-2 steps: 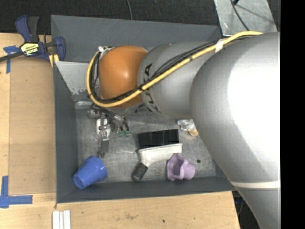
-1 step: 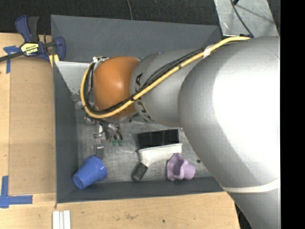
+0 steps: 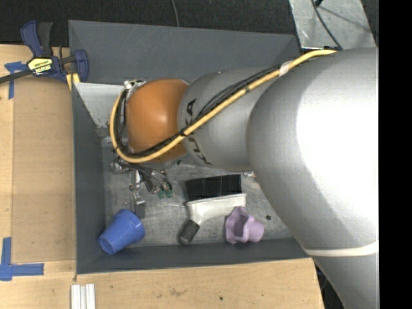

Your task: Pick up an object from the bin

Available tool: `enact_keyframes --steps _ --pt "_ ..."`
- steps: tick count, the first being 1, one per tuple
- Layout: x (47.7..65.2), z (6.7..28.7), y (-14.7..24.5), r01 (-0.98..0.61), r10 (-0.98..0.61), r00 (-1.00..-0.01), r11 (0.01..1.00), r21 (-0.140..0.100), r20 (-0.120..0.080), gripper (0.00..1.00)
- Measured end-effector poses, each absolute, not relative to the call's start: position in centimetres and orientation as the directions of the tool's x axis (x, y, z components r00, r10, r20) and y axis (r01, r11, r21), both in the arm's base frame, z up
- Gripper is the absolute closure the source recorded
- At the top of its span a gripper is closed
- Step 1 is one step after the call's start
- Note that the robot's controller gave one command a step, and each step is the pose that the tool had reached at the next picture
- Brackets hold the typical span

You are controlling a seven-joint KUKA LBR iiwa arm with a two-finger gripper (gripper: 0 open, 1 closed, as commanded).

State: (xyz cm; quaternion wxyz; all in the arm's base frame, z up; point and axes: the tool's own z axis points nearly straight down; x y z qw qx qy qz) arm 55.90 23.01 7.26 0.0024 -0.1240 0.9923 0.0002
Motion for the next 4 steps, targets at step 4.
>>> enact_keyframes --steps 4 --pt "49.6 9.7 23.3 -0.478 -0.478 -0.878 0.878 -0.001 -0.003 0.00"
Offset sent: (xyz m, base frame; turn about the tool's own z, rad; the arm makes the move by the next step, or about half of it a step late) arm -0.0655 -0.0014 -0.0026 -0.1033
